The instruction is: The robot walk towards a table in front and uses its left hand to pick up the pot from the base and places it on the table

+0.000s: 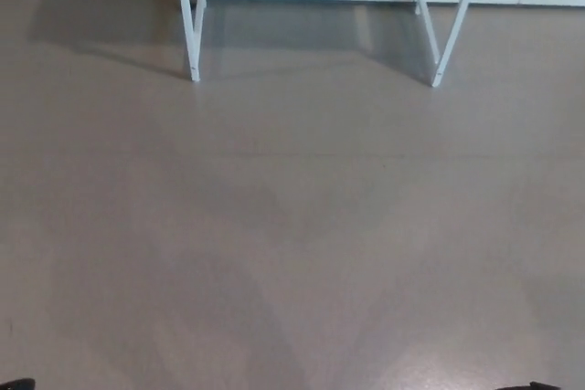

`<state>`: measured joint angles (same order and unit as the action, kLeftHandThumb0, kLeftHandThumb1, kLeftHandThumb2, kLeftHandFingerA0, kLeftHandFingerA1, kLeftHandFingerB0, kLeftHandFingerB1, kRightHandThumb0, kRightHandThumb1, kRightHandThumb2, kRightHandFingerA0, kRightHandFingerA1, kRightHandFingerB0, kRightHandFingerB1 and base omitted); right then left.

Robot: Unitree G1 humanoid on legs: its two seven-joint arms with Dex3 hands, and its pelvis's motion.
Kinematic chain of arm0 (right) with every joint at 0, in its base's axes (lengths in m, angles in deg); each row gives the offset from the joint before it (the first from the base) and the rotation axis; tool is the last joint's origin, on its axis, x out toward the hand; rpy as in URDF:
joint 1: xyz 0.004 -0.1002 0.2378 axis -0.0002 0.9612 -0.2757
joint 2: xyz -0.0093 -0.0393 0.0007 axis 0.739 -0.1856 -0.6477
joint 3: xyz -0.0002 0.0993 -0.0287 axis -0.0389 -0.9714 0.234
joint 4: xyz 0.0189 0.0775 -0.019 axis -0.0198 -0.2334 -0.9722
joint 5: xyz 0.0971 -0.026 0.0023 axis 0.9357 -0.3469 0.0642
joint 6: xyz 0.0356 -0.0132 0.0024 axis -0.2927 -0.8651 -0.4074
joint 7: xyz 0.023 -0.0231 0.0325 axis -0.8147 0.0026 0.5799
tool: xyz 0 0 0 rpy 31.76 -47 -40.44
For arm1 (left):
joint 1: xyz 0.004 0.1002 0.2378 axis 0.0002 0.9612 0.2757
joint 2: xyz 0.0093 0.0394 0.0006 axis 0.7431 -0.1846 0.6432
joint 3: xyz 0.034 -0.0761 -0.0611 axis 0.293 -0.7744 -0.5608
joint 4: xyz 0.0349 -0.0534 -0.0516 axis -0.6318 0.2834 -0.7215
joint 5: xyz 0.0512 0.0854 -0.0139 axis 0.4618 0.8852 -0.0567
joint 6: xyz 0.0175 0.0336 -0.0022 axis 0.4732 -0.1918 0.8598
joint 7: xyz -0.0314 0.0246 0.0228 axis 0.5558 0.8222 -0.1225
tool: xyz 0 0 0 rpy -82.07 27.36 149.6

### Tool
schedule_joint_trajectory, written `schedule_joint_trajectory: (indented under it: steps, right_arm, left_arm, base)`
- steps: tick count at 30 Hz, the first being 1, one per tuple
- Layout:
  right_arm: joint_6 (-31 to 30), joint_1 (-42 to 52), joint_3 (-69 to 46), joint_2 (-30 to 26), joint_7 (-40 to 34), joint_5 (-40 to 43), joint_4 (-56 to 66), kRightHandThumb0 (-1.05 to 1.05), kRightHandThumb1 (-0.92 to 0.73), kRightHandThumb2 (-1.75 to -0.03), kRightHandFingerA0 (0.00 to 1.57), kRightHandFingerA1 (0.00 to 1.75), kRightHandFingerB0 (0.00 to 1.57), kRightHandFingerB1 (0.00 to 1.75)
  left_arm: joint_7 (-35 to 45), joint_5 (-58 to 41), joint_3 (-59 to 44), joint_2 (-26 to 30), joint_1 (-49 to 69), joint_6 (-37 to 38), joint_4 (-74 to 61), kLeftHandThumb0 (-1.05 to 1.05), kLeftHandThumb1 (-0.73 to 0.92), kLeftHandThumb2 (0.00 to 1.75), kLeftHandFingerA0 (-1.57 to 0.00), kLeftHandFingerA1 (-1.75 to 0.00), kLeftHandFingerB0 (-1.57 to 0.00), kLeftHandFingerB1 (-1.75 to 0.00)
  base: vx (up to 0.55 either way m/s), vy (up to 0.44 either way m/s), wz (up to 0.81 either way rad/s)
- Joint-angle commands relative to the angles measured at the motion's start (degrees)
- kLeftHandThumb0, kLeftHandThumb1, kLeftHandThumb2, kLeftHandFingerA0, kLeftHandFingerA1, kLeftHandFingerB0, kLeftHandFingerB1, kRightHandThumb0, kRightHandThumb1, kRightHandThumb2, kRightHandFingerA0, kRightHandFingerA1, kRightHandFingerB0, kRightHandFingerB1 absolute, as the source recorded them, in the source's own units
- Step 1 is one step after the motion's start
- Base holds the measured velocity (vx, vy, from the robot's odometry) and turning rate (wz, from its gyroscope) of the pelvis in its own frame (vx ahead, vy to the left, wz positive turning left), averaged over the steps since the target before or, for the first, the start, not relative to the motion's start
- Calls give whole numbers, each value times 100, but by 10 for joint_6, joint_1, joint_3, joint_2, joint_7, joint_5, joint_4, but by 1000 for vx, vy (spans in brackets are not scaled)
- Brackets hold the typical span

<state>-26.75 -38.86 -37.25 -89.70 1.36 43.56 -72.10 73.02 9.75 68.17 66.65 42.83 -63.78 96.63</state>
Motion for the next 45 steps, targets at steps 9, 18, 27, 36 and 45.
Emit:
schedule_joint_trajectory:
  steps: [9, 18, 27, 36, 45]
  right_arm:
    - [5, -4, -4, -12, -11, -2, -16, -15, -47, -53, 67, 52, 53, 45]
    - [15, -2, -3, -13, -11, -1, -20, -13, -47, -53, 66, 53, 52, 46]
    - [16, 6, 2, -19, -12, -7, -19, -15, -47, -53, 64, 52, 51, 45]
    - [14, 6, 7, -21, -14, -12, -21, -13, -47, -53, 65, 52, 52, 45]
    - [19, 20, 16, -19, -26, -18, -22, -14, -47, -53, 66, 52, 51, 45]
  left_arm:
    - [-2, 1, 3, -2, 3, 7, 8, -16, 41, 57, -47, -46, -39, -40]
    - [-14, 15, 23, 1, 15, 20, -2, -18, 42, 53, -49, -43, -42, -37]
    - [-32, 22, 35, -1, 24, 25, 2, -18, 41, 52, -53, -43, -35, -34]
    - [-40, 25, 42, 3, 22, 16, 7, -27, 39, 59, -47, -45, -35, -38]
    - [-52, 34, 54, 5, 41, 28, 10, -23, 42, 53, -49, -40, -37, -34]
  base:
    - [231, -183, 15]
    - [183, 22, -9]
    - [144, 225, 3]
    - [137, -59, 7]
    - [179, -92, -5]
